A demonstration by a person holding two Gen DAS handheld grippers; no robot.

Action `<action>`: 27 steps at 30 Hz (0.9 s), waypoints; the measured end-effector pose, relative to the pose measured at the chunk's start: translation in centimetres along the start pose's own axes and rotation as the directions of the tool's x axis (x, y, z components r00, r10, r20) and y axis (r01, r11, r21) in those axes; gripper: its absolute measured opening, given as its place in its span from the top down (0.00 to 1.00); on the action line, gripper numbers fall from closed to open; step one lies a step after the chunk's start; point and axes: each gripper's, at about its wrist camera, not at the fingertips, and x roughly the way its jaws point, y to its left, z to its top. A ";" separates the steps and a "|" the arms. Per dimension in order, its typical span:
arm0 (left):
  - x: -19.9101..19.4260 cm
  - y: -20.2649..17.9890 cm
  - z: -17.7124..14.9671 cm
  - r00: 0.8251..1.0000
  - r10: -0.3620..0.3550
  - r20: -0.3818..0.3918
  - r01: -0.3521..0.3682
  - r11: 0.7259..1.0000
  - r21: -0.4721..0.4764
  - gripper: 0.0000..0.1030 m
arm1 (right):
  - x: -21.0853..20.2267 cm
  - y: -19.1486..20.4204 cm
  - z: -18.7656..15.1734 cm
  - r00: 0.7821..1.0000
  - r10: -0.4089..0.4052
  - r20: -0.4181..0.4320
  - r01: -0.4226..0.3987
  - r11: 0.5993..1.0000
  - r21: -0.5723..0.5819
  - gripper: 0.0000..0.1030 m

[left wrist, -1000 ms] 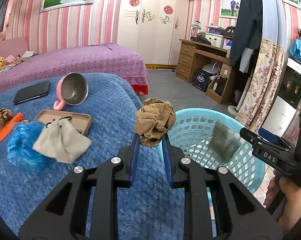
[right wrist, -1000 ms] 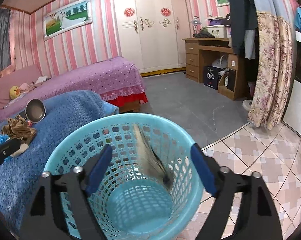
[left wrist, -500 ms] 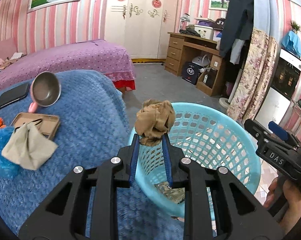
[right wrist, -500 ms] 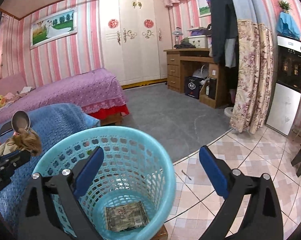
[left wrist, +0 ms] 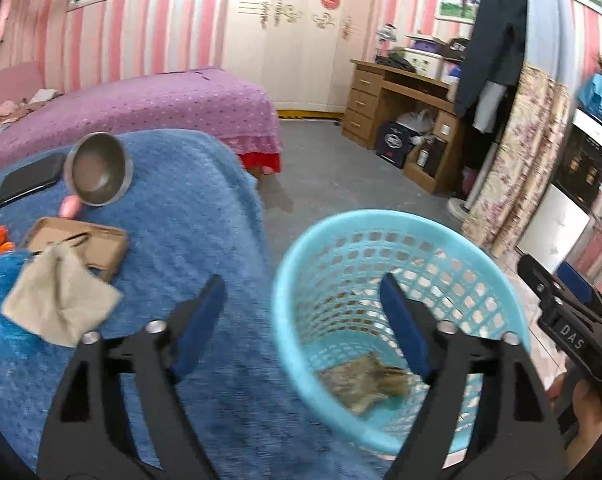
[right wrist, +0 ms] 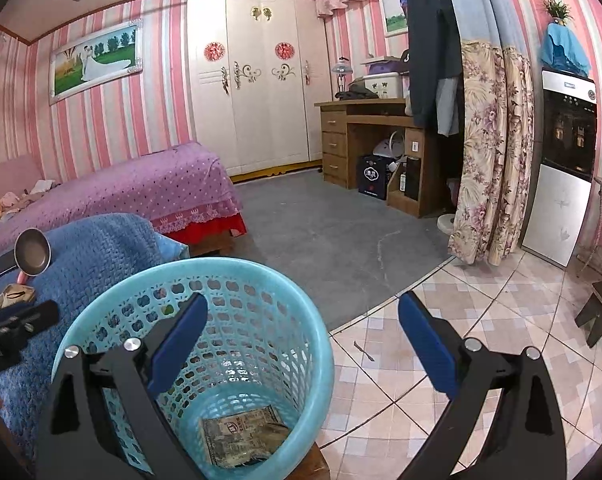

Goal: Collect trash
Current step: 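Move the left tool over the basket and release the brown paper, then grasp the cardboard tube with the left tool while the right tool grasps the beige cloth bag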

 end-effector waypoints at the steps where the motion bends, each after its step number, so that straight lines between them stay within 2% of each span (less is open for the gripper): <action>1: -0.3 0.4 0.0 1.000 0.008 0.004 -0.008 1.000 -0.007 0.18 | 0.0 0.1 0.0 1.000 0.001 -0.002 -0.001 1.000 0.000 0.09; 3: -0.9 1.4 0.1 1.000 0.026 0.011 -0.026 0.999 -0.020 0.15 | 0.0 0.4 0.1 1.000 0.001 -0.005 -0.001 1.000 0.000 0.09; 5: -1.8 2.6 0.3 0.999 0.049 0.023 -0.049 0.998 -0.035 0.12 | -0.2 0.8 0.1 1.000 -0.001 -0.003 0.001 1.000 -0.004 0.04; 15: -7.4 8.6 0.4 0.984 0.158 0.077 -0.152 0.985 -0.085 0.06 | -1.6 5.4 0.1 0.999 0.040 0.004 -0.040 0.998 -0.041 0.04; 21: -11.1 14.0 0.0 0.961 0.262 0.088 -0.252 0.961 -0.110 0.05 | -2.7 10.3 0.0 0.995 0.102 0.006 -0.101 0.991 -0.084 0.04; 24: -12.8 17.1 -0.5 0.944 0.317 0.087 -0.305 0.943 -0.133 0.05 | -3.0 12.7 -0.3 0.991 0.131 -0.002 -0.130 0.986 -0.109 0.04; 27: -14.1 20.0 -1.2 0.918 0.386 0.090 -0.371 0.917 -0.147 0.05 | -3.6 14.9 -0.6 0.988 0.156 -0.005 -0.156 0.979 -0.133 0.04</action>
